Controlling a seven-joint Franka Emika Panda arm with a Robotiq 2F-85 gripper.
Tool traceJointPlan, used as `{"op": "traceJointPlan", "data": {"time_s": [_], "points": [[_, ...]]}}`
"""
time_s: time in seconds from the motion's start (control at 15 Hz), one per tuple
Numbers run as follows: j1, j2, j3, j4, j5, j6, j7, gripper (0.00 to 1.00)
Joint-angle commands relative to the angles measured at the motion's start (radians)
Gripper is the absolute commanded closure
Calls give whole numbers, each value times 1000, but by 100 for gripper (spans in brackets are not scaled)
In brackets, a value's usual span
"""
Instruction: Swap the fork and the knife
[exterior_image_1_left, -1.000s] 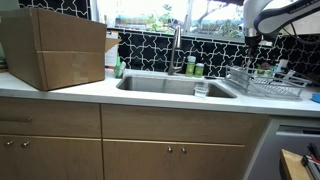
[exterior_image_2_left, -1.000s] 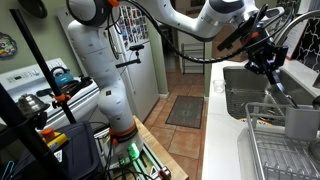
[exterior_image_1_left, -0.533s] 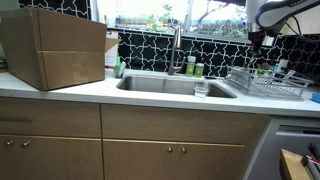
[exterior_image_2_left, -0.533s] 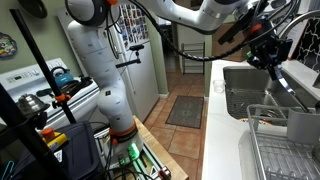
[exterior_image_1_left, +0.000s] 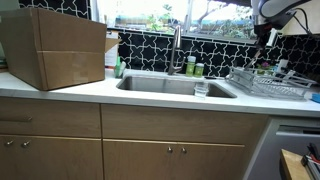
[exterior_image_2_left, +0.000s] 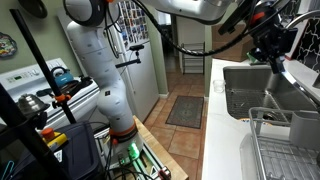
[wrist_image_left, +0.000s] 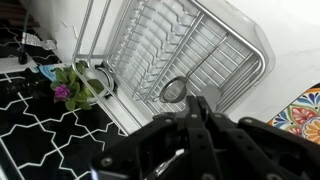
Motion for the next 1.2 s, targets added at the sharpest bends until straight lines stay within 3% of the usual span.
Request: {"op": "traceJointPlan", "data": {"time_s": [0.0, 0.47, 0.87, 1.13], "points": [[-18, 7, -15, 51, 6, -73, -13, 99], [-35, 30, -41, 96, 16, -96, -22, 99], [-39, 49, -61, 115, 65, 24, -47, 99], [-40, 75, -66, 154, 166, 54, -114, 99]]}}
